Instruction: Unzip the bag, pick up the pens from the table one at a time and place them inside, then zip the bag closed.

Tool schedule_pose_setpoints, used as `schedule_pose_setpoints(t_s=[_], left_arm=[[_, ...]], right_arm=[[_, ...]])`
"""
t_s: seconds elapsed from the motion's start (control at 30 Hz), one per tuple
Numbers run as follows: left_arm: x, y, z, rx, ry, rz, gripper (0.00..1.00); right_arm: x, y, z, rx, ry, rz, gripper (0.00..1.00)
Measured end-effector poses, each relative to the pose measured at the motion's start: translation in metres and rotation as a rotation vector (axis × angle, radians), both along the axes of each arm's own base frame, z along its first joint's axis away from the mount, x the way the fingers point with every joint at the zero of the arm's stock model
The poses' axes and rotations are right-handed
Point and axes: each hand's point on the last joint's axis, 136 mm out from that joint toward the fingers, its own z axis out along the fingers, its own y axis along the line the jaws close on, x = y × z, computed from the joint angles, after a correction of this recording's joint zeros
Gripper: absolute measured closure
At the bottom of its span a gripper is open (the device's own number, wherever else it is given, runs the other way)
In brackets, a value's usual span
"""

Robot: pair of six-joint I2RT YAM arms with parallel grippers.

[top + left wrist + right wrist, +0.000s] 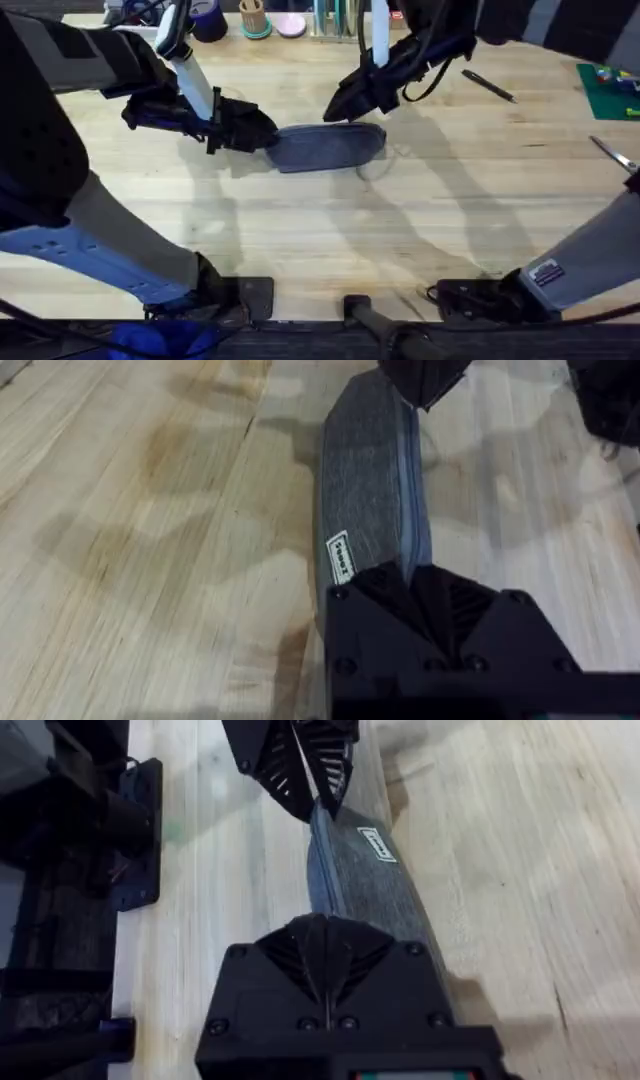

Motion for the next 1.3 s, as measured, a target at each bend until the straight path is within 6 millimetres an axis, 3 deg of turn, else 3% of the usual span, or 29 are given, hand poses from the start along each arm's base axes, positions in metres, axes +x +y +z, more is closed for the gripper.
schedule_pose_setpoints(t_s=[0.17,0.2,0.3,0.43,0.47,1.0,1.3], left_arm=[[0.0,0.0,0.0,0.0,0.0,0.0,0.959],[0.0,0.0,0.0,0.0,0.0,0.0,0.959],[0.0,0.0,0.0,0.0,0.0,0.0,0.958],[0.0,0.0,0.0,0.0,0.0,0.0,0.959],[0.0,0.0,0.0,0.0,0.0,0.0,0.959],[0.0,0.0,0.0,0.0,-0.001,0.0,0.959],[0.0,0.0,0.0,0.0,-0.001,0.0,0.959]], right_arm=[[0.001,-0.002,-0.003,-0.024,0.001,-0.012,0.971],[0.001,-0.003,-0.003,-0.032,0.012,-0.019,0.932],[0.0,-0.006,-0.001,-0.063,0.032,-0.031,0.645],[0.002,-0.013,0.006,-0.129,0.037,-0.049,0.066],[0.002,-0.015,0.008,-0.144,0.035,-0.053,0.026],[-0.014,-0.059,0.053,-0.299,0.033,-0.149,0.005],[-0.008,-0.078,0.042,-0.397,0.022,-0.245,0.006]])
